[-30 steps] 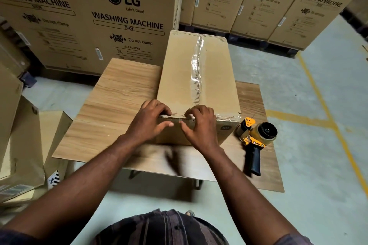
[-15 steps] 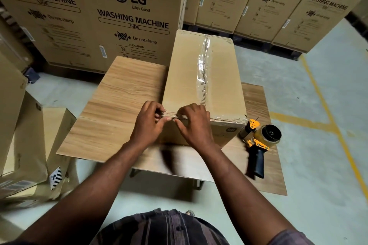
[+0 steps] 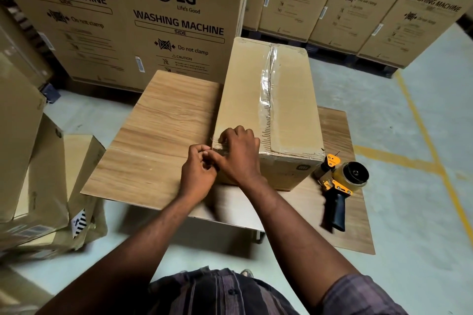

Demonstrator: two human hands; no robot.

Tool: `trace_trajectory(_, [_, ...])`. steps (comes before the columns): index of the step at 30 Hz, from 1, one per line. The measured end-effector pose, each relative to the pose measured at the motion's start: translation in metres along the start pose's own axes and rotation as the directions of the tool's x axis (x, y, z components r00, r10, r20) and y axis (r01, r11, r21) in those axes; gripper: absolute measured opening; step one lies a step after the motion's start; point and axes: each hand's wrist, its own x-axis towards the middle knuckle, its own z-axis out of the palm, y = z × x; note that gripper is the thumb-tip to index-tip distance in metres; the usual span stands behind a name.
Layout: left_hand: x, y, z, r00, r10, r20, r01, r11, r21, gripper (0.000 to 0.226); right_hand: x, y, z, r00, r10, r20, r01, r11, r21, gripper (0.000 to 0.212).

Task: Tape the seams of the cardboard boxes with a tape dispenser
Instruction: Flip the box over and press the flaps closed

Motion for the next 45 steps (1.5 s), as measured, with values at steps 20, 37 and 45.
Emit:
trace_trajectory(20, [0.025,0.021,-0.017,0.944,-0.155,0.291,-0.015,0.861,0.508,0.039,-0.004,0.0,0.006,0.988,-0.037,0.15,0.065,0.981,-0.184,0.081])
trace_trajectory(37, [0.039,0.053,-0.008,0.828,0.39,0.403,-0.506,0.829,0.238,0.04,-0.009,-0.005,0.005,0.992,-0.089,0.091,0.1,0.988,-0.118,0.06])
trace_trajectory(45, [0.028,0.027,-0.018,0.852,0.379,0.361,-0.517,0.718,0.465,0.056,-0.041,0.07,-0.035,0.88,-0.368,0.3,0.306,0.923,0.233,0.073])
